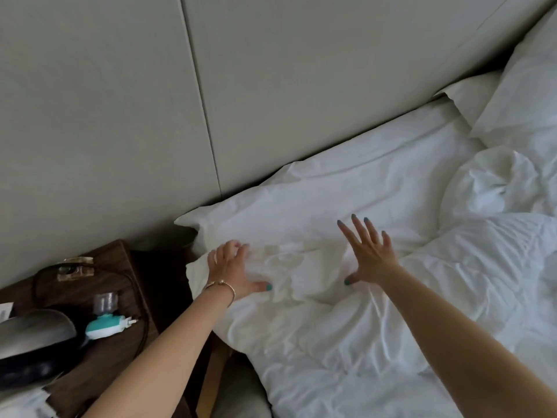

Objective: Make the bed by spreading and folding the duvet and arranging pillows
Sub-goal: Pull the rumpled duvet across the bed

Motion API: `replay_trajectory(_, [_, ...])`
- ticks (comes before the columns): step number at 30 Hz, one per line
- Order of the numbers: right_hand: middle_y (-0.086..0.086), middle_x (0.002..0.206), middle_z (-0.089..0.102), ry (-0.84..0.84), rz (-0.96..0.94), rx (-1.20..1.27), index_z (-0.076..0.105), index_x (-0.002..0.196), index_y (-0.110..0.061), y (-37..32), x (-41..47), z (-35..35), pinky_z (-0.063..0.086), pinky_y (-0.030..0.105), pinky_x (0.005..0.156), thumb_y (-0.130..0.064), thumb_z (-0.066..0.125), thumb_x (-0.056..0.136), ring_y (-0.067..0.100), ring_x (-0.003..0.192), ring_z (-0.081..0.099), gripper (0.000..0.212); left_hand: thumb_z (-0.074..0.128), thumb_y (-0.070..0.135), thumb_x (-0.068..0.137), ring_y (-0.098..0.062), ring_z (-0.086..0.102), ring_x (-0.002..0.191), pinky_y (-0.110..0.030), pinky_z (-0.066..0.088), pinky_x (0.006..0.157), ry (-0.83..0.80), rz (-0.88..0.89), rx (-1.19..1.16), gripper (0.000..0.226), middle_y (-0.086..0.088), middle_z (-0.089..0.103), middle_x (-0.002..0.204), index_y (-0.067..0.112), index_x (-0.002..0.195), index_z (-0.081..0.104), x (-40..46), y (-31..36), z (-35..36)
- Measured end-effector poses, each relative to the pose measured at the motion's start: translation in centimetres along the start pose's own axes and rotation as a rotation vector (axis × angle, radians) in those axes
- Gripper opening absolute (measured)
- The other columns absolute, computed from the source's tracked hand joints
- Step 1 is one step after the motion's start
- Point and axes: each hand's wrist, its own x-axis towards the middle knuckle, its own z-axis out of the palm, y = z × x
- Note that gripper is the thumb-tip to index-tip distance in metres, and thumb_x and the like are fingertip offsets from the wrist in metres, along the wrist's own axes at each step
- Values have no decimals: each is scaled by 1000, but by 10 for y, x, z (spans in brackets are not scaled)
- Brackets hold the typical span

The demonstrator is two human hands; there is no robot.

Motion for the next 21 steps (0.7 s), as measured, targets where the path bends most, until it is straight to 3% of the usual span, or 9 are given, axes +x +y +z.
replay_trajectory(2, [-2,157,-29,-75,35,-60,-40,139,-35,11,11,-5,-1,59,116,-70,77,57,26,147,-20,147,65,80,55,-23,6,141,-45,3,116,-18,-7,27,99,1,16,149,29,136,37,4,-3,-4])
replay_trajectory(4, [-2,163,-6,-154,96,-19,-40,140,-30,8,13,0,-7,62,113,-69,75,60,23,150,-8,146,65,78,58,-23,2,143,-47,-3,116,-76,14,107,95,1,15,151,24,133,41,2,-6,1])
replay_trajectory(6, [-1,153,32,-190,139,10,-27,148,-28,-8,5,17,-9,60,113,-66,71,67,21,145,23,133,64,76,61,-21,15,141,-45,-2,116,-74,26,131,88,2,28,144,21,128,45,-6,-9,10])
replay_trajectory(8, [-2,137,50,-165,133,-11,0,151,-32,-19,-9,30,4,59,115,-62,64,76,23,131,43,103,62,74,66,-20,41,126,-39,14,114,-49,16,89,78,2,49,127,20,120,45,-16,-10,18])
replay_trajectory(10, [-1,127,54,-105,116,38,28,140,-35,-19,-23,35,26,49,108,-51,57,85,26,123,46,64,62,67,75,-24,57,103,-36,42,96,-88,-11,-8,66,-1,61,111,19,114,39,-27,-13,17])
replay_trajectory(12, [0,117,55,-11,138,189,46,131,-34,-17,-29,24,34,42,97,-36,55,87,26,118,47,44,64,56,81,-27,62,91,-35,49,74,-98,-61,-140,53,-4,62,105,20,107,34,-37,-18,3])
replay_trajectory(17, [4,100,52,443,-7,458,64,113,-29,-59,21,-91,29,41,87,-9,56,80,30,108,46,39,73,43,79,-29,61,100,-33,46,78,157,-202,-422,48,-3,63,105,20,112,48,-42,-61,-74])
replay_trajectory(19, [0,101,48,505,-63,437,64,113,-33,-75,45,-133,28,42,90,-9,57,81,29,110,43,41,72,46,78,-30,61,103,-33,47,79,216,-239,-393,45,-4,66,109,22,111,53,-30,-76,-94])
replay_trajectory(21, [0,115,44,485,-65,370,56,124,-39,-84,61,-143,23,47,102,-15,62,82,29,118,38,49,72,47,77,-32,60,105,-36,47,80,285,-337,-318,50,-6,63,114,22,114,50,-15,-81,-99])
